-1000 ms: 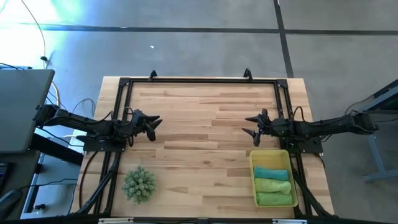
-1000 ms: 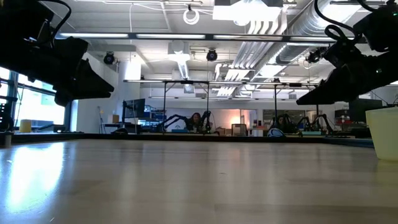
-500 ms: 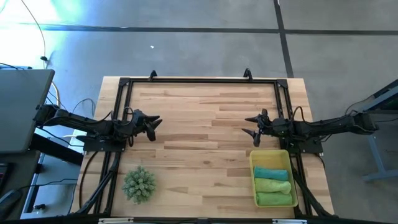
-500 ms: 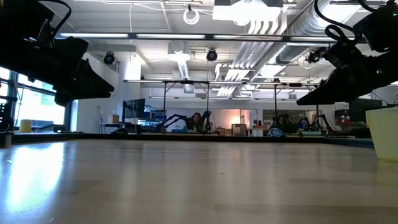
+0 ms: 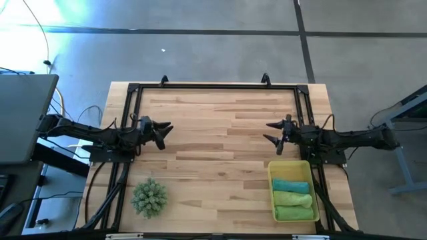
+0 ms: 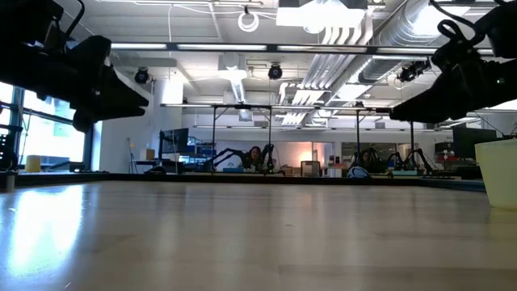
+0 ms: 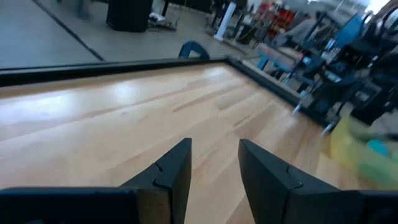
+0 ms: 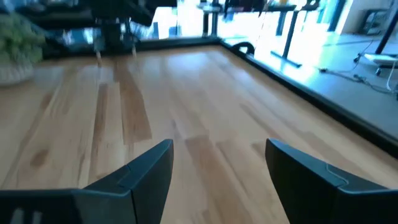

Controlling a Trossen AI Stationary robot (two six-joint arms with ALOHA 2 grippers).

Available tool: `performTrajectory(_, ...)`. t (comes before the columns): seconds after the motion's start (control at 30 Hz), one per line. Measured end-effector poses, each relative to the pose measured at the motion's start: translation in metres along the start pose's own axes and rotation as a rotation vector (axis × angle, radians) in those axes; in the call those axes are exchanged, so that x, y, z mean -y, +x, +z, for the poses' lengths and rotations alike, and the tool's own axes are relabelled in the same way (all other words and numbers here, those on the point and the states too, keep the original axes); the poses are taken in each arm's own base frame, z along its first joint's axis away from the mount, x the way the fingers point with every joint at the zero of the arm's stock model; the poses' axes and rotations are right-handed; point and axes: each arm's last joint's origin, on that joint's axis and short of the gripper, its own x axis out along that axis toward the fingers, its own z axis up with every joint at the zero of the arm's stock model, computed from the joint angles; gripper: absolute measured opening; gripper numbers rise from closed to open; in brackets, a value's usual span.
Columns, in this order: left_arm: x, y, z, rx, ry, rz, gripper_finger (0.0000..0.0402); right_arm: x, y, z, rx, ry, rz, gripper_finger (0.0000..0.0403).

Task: Roll microfiber towels into tight, uniform cylinder then place into a basket
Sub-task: Return to Home Position

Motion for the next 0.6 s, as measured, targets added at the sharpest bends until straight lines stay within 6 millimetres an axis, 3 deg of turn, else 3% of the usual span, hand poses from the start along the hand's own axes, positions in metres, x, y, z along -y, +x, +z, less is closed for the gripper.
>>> performTrajectory(0.6, -0.008, -0.004, 0.018, 0.143, -0.104, 0.028, 0.0122, 0.032, -0.019, 0.02, 0.274, 0.112, -0.256, 0.0247)
